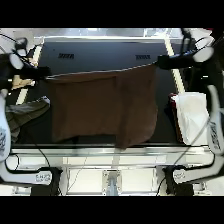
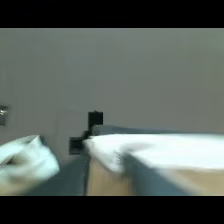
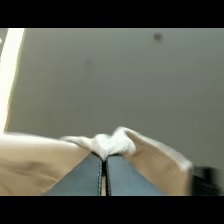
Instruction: Fold the shirts.
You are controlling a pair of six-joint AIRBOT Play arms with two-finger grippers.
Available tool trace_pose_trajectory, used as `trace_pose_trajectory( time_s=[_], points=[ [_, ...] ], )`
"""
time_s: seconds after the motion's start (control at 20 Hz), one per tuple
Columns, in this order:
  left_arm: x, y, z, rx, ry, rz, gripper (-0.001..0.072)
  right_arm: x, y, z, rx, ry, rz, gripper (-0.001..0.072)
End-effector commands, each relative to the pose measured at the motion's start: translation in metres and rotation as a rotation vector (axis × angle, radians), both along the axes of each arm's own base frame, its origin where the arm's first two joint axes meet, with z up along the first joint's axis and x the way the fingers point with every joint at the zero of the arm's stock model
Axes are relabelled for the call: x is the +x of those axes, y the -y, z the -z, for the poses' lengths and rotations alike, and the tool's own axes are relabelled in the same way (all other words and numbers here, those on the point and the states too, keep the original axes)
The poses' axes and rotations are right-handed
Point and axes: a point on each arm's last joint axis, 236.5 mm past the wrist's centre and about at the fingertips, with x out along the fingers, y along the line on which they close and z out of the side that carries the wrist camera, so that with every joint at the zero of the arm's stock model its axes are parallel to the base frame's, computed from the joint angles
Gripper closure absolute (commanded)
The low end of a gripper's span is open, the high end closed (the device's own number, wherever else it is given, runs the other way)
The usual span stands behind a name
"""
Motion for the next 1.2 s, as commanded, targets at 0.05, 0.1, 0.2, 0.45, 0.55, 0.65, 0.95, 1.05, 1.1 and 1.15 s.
trace_pose_trajectory(
  time_s=[0.05,0.1,0.2,0.45,0.55,0.65,0.95,1.05,1.1,1.15],
  points=[
    [0.049,0.006,0.022,-0.095,0.134,-0.053,-0.0013,0.071,0.016,0.019,0.26,0.12,0.252,0.0597],
    [0.055,0.001,0.002,-0.117,0.19,-0.09,-0.0013,0.073,0.021,0.006,0.255,0.143,0.246,0.0443],
    [0.054,-0.016,-0.062,-0.178,0.324,-0.188,-0.0013,0.06,0.03,-0.021,0.17,0.135,0.15,0.0324],
    [-0.028,-0.067,-0.184,-0.115,0.489,-0.29,0.0009,-0.049,0.13,-0.039,-0.17,-0.184,0.087,0.0329],
    [-0.075,-0.086,-0.164,-0.125,0.44,-0.394,0.0195,-0.1,0.156,-0.04,-0.185,-0.286,0.108,0.0329],
    [-0.127,-0.096,-0.104,-0.204,0.347,-0.55,0.0202,-0.143,0.164,-0.028,-0.171,-0.338,0.121,0.0329],
    [-0.207,-0.054,0.029,-0.433,0.169,-0.721,0.0203,-0.277,0.064,0.123,0.302,-0.576,0.217,0.0251],
    [-0.205,-0.039,0.036,-0.485,0.138,-0.692,0.0203,-0.298,0.026,0.156,0.504,-0.621,0.261,0.0211],
    [-0.203,-0.033,0.036,-0.498,0.135,-0.662,0.0203,-0.301,0.014,0.164,0.589,-0.623,0.287,0.0211],
    [-0.201,-0.028,0.036,-0.515,0.133,-0.646,0.0203,-0.3,0.004,0.164,0.675,-0.607,0.301,0.0211]
  ],
)
